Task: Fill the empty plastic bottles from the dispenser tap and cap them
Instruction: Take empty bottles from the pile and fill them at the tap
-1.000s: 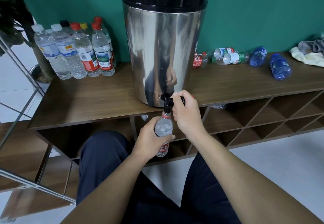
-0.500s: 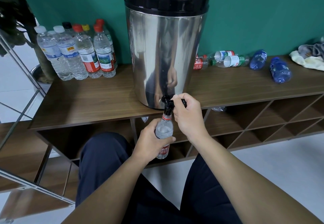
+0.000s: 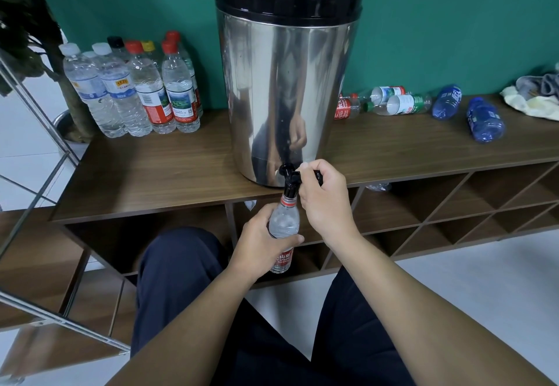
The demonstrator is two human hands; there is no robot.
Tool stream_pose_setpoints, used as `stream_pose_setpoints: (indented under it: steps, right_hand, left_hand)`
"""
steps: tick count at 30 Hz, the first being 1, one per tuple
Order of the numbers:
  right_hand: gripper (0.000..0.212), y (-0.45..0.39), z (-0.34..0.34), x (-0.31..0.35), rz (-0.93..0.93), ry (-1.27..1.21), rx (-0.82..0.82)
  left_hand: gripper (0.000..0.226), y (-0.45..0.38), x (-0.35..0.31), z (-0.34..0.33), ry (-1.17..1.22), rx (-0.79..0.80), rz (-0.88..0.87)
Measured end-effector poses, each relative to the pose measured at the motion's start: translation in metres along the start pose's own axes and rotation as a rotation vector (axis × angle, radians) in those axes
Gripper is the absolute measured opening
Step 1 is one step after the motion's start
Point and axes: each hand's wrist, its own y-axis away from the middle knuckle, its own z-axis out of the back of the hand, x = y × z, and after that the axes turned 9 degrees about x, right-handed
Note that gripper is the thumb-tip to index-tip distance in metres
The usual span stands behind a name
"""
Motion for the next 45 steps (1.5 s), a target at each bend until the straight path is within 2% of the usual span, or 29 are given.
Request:
stream_pose_setpoints:
  steps: [23,28,30,32,34,37,40,43,45]
  right_hand:
    - [0.025,-0.009,0.01,0.0,0.015,0.086,0.073]
    - [0.026,-0.011,0.012,0.007,0.115,0.305,0.026]
    - [0.019,-0.009,0.013,0.015,0.196,0.432,0.021]
    - [0.004,-0.008,0.012,0.024,0.279,0.575,0.051]
    - [0.009,-0.008,0.008,0.028,0.318,0.668,0.081]
    - [0.013,-0.006,0.01,0.029,0.301,0.563,0.109]
    - [0.022,-0.004,0.018,0.026,0.184,0.261,0.179]
    - [0.04,-0.012,0.032,0.014,0.054,0.055,0.06]
    - [0.035,-0.021,0.046,-0.001,0.045,0.129,-0.029]
  left_hand:
    - [0.065,0.001,-0.002,0.001,-0.01,0.003,-0.002]
    - [0.062,0.0,-0.001,0.001,-0.008,-0.002,-0.005]
    - [0.063,0.0,-0.001,0.0,-0.017,0.002,-0.005]
    - [0.063,-0.001,-0.001,0.0,-0.017,0.006,0.002]
    - [0.062,-0.001,0.0,0.0,-0.015,0.005,0.01]
    - [0.061,-0.001,0.001,-0.002,-0.04,0.011,0.018]
    - [0.059,-0.003,0.004,-0.002,-0.071,0.009,0.027]
    - [0.057,-0.006,0.007,-0.005,-0.101,0.013,0.041]
    - [0.057,-0.007,0.008,-0.008,-0.106,0.023,0.054]
